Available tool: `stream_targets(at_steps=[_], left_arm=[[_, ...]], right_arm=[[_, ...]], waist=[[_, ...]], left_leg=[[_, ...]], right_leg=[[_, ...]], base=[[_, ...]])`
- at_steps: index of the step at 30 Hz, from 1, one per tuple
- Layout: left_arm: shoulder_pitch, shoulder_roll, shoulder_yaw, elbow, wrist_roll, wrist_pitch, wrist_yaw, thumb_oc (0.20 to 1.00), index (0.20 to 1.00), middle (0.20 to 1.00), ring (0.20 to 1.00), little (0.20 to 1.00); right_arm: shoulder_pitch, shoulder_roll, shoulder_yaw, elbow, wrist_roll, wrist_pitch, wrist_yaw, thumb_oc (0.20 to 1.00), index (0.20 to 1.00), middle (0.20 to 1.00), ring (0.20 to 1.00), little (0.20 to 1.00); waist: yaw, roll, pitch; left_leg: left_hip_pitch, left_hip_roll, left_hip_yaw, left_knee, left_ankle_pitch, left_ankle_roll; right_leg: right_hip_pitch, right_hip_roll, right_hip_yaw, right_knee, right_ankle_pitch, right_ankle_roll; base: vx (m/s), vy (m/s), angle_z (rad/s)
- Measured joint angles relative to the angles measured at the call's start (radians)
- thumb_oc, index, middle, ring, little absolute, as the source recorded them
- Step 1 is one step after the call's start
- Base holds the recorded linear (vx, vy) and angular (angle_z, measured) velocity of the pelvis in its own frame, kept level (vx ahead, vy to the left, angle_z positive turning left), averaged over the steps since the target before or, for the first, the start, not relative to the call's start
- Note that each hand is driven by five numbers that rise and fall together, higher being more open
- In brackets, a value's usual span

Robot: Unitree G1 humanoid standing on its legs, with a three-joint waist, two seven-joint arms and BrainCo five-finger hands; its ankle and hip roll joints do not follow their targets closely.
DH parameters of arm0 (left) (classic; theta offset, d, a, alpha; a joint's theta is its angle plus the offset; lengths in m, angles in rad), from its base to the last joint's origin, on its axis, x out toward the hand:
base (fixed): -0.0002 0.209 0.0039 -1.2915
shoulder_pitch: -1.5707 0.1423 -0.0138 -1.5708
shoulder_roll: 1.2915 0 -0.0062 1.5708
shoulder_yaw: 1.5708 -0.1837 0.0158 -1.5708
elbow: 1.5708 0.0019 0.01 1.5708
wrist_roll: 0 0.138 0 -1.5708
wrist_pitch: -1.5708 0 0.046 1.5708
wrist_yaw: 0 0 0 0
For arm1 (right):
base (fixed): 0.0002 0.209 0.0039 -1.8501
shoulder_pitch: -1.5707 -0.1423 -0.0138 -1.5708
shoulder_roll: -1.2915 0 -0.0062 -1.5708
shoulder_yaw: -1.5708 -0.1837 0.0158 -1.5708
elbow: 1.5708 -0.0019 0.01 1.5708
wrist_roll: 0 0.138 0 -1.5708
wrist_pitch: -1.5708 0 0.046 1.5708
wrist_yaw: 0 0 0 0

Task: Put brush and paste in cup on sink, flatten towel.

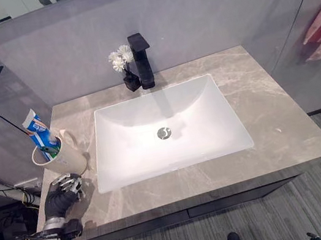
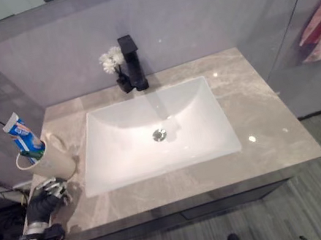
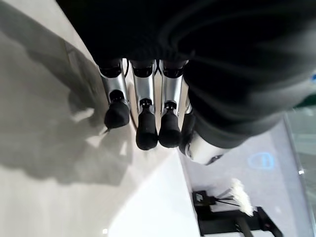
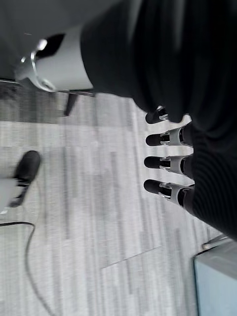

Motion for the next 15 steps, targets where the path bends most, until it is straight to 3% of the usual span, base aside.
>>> stream_targets(at_steps=[15], left_arm=[[0.03,0.036,-0.001,-0.032,-0.078,-0.008,-0.029,0.2,0.2,0.2,0.2,0.2]], right_arm=[[-0.02,0.017,0.107,-0.095,-0.078,-0.002,0.033,1.0,1.0,1.0,1.0,1.0]], waist=[[0.013,-0.024,-0.019]], left_leg=[[-0.041,-0.005,0.043,0.0,-0.003,0.003]], right_leg=[[-0.069,-0.003,0.042,0.0,0.014,0.007]], base=[[0.02,0.059,-0.08]])
